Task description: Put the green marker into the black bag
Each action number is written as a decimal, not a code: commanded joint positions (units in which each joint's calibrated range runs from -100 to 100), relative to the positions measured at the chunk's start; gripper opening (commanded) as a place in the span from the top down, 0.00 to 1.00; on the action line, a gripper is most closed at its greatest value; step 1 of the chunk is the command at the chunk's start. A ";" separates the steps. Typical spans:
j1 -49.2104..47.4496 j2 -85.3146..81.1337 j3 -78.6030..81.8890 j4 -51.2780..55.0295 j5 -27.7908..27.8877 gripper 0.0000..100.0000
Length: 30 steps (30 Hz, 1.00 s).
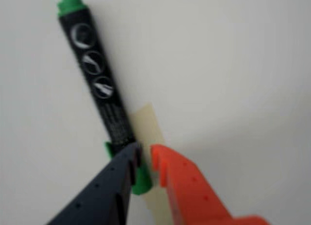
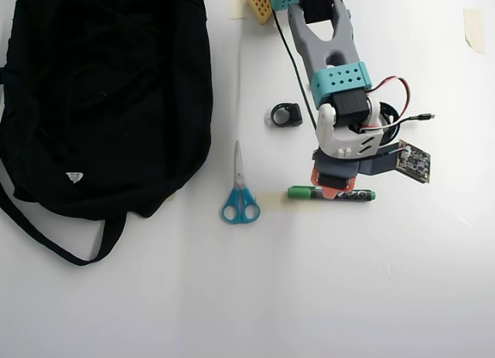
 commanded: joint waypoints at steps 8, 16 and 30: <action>0.70 -0.89 -3.04 -3.10 0.59 0.97; 0.47 -0.80 -2.77 -3.10 1.69 0.97; -0.65 1.93 -3.31 -2.76 1.17 0.97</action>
